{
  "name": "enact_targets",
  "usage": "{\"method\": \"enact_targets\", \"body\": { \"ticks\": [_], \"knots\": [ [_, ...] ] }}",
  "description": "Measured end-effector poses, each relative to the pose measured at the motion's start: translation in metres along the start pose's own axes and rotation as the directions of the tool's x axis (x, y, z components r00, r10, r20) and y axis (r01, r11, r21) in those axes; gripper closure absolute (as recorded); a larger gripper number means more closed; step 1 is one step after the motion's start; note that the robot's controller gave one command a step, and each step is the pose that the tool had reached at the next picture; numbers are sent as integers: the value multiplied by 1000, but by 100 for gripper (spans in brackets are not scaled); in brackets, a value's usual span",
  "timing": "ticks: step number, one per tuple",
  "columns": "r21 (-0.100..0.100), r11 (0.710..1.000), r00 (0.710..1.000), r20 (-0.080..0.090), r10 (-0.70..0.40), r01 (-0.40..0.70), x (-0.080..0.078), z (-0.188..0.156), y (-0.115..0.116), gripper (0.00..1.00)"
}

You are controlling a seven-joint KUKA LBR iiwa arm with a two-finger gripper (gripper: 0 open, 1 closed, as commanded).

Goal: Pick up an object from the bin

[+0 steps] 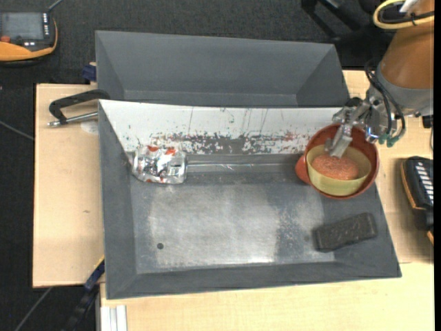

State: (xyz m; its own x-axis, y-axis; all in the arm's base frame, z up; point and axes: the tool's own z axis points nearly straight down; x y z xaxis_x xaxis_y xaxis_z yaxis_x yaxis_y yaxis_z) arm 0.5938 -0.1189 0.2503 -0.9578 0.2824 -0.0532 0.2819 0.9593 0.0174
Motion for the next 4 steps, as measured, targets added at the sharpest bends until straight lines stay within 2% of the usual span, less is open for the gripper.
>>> {"method": "enact_targets", "body": {
  "ticks": [1, 2, 3, 4],
  "knots": [
    [-2, 1000, 1000, -10, -4, 4, 2, 4, 3, 0],
    [-8, 857, 857, -5, -515, 515, 44, 0, 46, 0],
    [-12, 545, 545, 0, -839, 839, 93, 58, 86, 0],
    [-10, 529, 529, 5, -849, 849, 23, 149, 65, 0]
  ]
}}
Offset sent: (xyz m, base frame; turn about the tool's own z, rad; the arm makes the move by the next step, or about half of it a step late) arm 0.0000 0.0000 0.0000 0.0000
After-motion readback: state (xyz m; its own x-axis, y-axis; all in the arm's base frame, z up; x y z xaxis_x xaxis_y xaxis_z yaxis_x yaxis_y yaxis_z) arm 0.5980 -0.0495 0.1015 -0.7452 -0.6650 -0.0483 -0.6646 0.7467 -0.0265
